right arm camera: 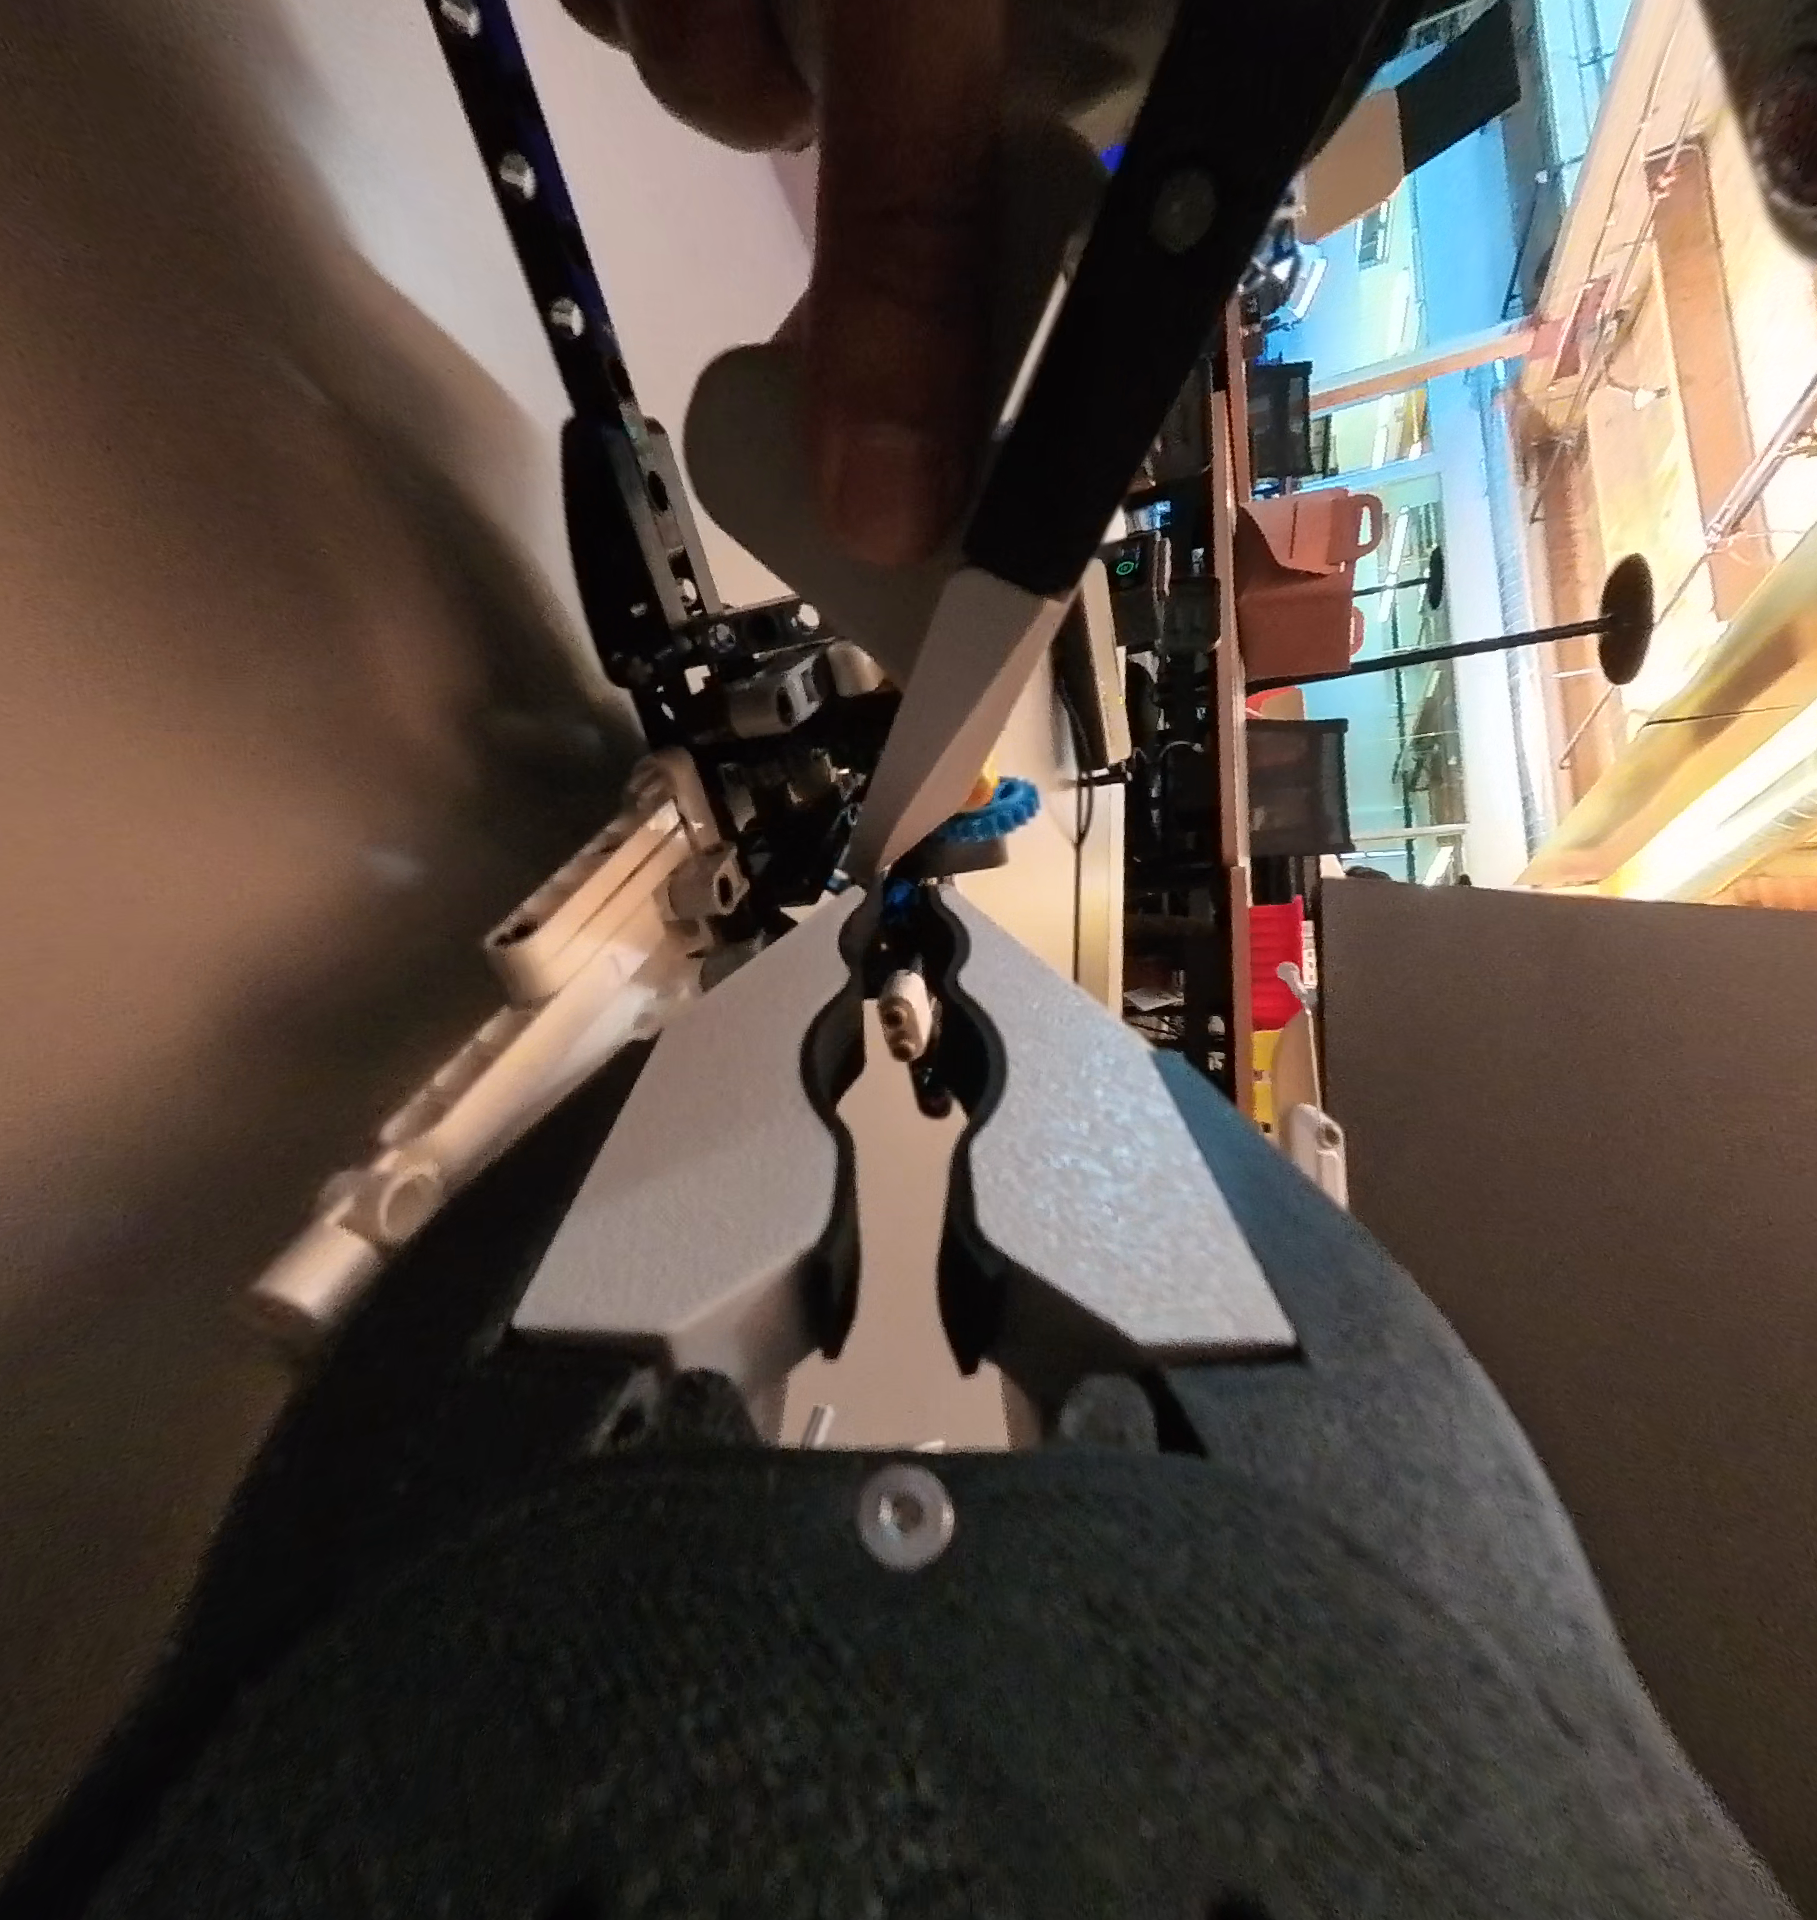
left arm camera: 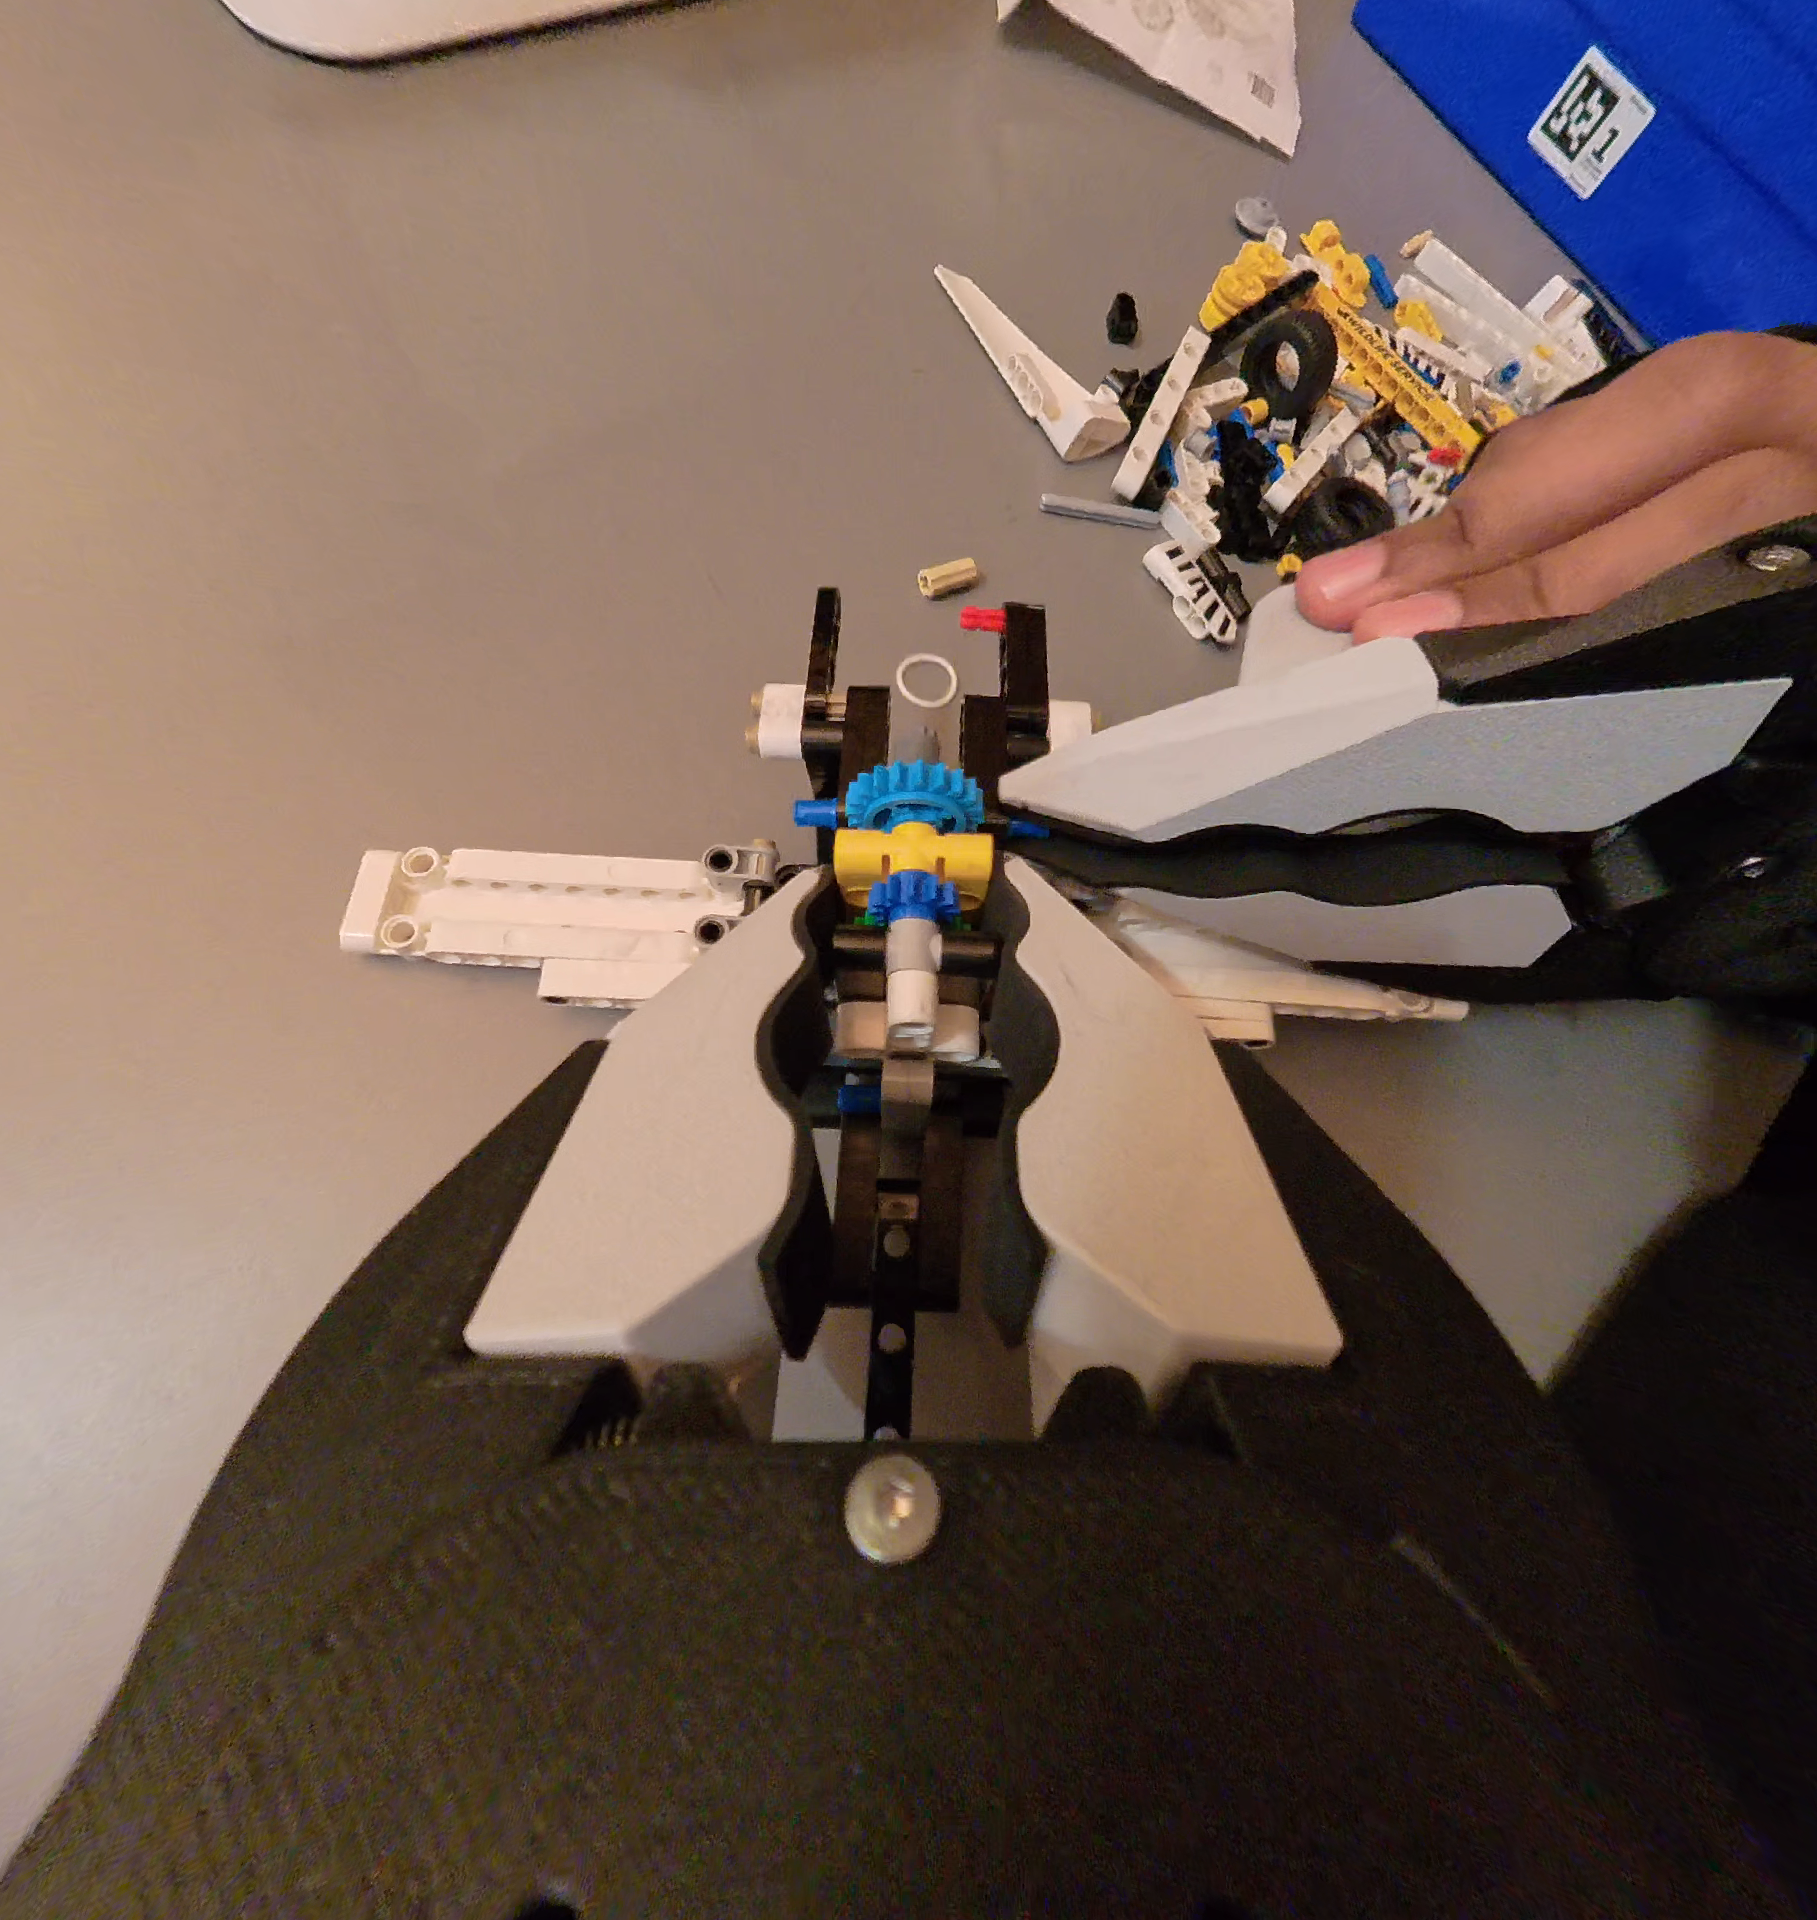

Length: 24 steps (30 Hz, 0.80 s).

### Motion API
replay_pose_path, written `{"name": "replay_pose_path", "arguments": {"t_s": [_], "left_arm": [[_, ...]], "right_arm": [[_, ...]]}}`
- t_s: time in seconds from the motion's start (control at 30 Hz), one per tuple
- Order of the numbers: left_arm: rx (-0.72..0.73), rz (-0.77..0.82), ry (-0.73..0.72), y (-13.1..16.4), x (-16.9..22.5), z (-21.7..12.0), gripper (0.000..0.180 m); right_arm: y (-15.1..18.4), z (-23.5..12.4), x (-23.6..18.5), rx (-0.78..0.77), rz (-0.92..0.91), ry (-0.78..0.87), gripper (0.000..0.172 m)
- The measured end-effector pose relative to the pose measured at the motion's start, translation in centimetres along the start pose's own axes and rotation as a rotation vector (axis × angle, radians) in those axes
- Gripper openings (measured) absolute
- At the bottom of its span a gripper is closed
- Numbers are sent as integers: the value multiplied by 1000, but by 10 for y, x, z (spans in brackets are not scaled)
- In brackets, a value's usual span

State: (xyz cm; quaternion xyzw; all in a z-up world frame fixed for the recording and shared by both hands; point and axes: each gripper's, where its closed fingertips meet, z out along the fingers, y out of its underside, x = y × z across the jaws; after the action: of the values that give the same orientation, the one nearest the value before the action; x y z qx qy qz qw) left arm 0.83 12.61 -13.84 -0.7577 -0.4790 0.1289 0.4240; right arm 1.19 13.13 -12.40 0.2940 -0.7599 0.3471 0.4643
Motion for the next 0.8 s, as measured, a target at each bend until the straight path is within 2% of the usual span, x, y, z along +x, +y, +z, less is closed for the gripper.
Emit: {"name": "replay_pose_path", "arguments": {"t_s": [0.1, 0.4, 0.67, 0.7, 0.73, 0.77, 0.8], "left_arm": [[41, -21, -16, -4, -6, 3, 26], [36, 62, -86, -4, -10, 8, 26], [69, 92, -129, -10, -13, 6, 27], [62, 92, -254, -9, -35, 1, 26], [19, 169, -498, -2, -82, -17, 26], [15, 83, -506, 5, -108, -33, 26], [48, -106, -361, 5, -111, -46, 26]], "right_arm": [[3, 1, 4, -26, -10, 14, 2], [10, 2, 0, -53, 114, -41, 1], [12, 0, 5, 12, 716, -127, 1], [11, -1, 5, 32, 785, -143, 1], [5, -7, 6, 79, 858, -163, 1], [-3, -16, 10, 136, 950, -168, 1], [2, -24, 10, 119, 1000, -151, 1]]}}
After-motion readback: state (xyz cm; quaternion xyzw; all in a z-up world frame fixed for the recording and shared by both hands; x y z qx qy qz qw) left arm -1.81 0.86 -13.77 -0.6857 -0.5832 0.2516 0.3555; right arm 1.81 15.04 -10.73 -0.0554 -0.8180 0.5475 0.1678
